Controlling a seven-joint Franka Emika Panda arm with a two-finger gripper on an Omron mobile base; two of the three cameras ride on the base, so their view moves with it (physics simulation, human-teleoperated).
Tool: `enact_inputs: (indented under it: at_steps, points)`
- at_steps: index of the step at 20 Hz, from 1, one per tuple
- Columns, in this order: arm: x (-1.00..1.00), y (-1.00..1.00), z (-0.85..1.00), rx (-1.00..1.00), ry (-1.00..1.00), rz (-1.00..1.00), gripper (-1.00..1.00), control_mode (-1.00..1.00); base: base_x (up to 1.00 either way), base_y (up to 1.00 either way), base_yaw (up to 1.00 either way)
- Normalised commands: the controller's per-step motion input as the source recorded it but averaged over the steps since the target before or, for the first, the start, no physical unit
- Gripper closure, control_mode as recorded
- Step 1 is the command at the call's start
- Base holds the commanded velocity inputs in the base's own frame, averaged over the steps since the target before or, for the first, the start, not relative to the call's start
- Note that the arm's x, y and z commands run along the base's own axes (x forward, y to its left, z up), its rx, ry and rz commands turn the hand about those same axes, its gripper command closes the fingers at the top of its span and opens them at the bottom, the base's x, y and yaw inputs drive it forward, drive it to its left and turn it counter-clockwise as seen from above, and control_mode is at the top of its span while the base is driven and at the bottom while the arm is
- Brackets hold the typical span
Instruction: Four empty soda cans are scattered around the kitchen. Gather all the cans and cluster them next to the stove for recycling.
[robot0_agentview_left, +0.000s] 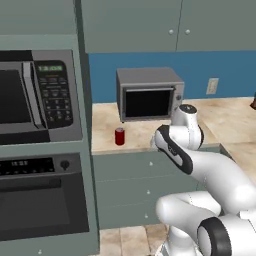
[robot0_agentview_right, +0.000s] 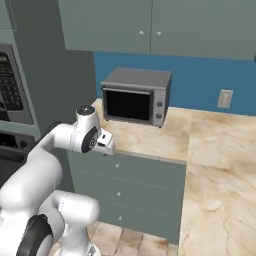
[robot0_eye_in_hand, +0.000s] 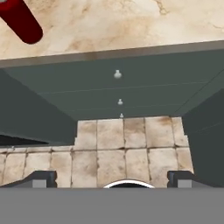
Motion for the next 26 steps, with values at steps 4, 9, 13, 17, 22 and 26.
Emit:
enact_inputs:
  at_steps: [4, 9, 13, 17, 22, 26]
  points:
    - [0.00, 0.00, 0.00, 0.00, 0.00, 0.00, -1.00, 1.00, 0.44, -0.37, 0.00]
    - [0.00, 0.00, 0.00, 0.00, 0.00, 0.00, -1.00, 1.00, 0.55, -0.21, 0.01]
    - [0.00, 0.00, 0.00, 0.00, 0.00, 0.00, -1.00, 1.00, 0.52, -0.16, 0.00]
    - [0.00, 0.00, 0.00, 0.00, 0.00, 0.00, -1.00, 1.00, 0.41, -0.16, 0.00]
    - [0.00, 0.00, 0.00, 0.00, 0.00, 0.00, -1.00, 1.00, 0.00, -0.03, 0.00]
    - [0.00, 0.00, 0.00, 0.00, 0.00, 0.00, -1.00, 1.00, 0.00, 0.00, 0.00]
